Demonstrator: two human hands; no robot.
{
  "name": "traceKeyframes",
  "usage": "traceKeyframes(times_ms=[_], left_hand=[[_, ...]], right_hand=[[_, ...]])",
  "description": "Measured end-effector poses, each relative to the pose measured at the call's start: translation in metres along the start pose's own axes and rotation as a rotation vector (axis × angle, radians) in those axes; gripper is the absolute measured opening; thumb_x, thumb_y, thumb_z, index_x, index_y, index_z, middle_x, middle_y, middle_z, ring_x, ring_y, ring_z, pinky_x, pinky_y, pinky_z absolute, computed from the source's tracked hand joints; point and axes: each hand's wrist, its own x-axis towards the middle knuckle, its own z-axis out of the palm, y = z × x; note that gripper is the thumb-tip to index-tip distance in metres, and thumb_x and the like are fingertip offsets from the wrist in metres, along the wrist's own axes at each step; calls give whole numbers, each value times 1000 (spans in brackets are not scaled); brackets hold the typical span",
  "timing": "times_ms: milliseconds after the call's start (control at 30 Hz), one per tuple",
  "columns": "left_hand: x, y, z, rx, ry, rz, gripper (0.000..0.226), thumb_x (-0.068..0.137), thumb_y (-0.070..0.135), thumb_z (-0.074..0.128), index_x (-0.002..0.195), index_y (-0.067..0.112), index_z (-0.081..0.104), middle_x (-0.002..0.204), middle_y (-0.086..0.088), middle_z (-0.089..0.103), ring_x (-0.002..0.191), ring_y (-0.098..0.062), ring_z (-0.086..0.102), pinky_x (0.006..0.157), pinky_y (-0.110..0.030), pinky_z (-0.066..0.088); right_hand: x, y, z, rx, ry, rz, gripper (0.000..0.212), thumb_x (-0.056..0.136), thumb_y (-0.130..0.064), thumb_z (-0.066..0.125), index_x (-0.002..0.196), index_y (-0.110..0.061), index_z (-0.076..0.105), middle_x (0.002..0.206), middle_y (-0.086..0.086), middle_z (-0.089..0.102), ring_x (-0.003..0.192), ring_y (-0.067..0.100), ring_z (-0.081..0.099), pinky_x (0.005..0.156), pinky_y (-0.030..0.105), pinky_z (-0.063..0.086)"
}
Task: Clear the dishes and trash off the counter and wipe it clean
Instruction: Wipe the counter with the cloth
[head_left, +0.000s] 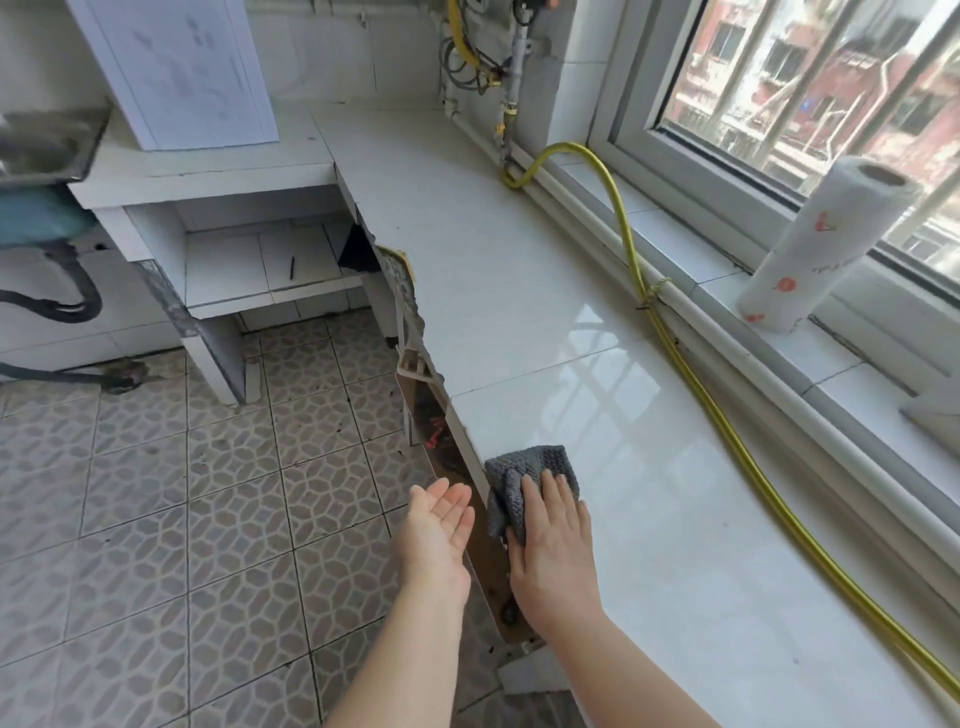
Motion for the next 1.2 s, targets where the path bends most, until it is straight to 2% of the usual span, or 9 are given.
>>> traceKeyframes(times_ms=[67,133,267,467,567,700,800,967,1200], left_hand=[[15,18,6,31,-27,-12,40,103,32,34,118,2,55,99,-13,65,98,-25,62,87,-34,46],[27,34,10,61,-49,-20,38,103,32,35,113,2,57,96,-13,65,97,-25,63,86,-34,48],[59,74,22,126,-108,-52,34,102,30,39,100,4,61,94,-15,67,89,-22,65,77,-31,51],[82,109,42,103,-182,-133,34,103,29,38,103,4,60,101,-16,65,92,-23,65,77,-32,50],[85,111,52,109,-214,-179,34,103,29,38,105,3,59,103,-15,65,93,-24,65,78,-33,50],[82,108,62,133,-261,-224,35,103,30,38,106,3,59,102,-15,65,94,-24,65,76,-33,51],[82,112,61,138,-258,-221,34,103,30,37,105,3,59,102,-15,65,95,-24,65,75,-32,51],[88,128,40,120,-205,-150,33,103,28,35,103,4,58,104,-15,63,94,-23,63,82,-35,48],[93,151,16,36,-89,-39,33,103,27,36,102,3,58,103,-14,63,95,-23,63,89,-37,45]], right_hand=[[28,-14,4,0,30,27,61,92,-29,34,150,-13,25,158,11,19,147,26,10,115,30,-9],[55,-26,6,-16,15,49,59,97,-29,33,152,-16,16,160,8,9,148,22,1,115,30,-11],[120,-50,9,-2,22,152,59,99,-32,32,153,-20,10,161,4,2,148,19,-5,117,33,-9],[125,-47,5,25,40,269,59,99,-34,34,153,-23,11,161,0,2,148,14,-5,117,30,-10],[91,-17,-3,31,120,467,59,98,-29,39,152,-22,16,160,0,7,148,15,-1,118,30,-8],[60,40,-27,-28,206,802,56,94,-27,47,146,-13,31,154,10,28,144,27,18,117,43,17],[73,56,-36,-31,219,944,56,95,-27,45,146,-9,32,153,13,29,143,29,20,116,43,19],[126,44,-34,-33,172,834,57,97,-30,42,148,-10,26,155,12,23,145,27,14,117,42,14],[183,-29,-4,-5,58,413,61,96,-27,43,151,-15,18,160,8,12,148,24,6,120,38,5]])
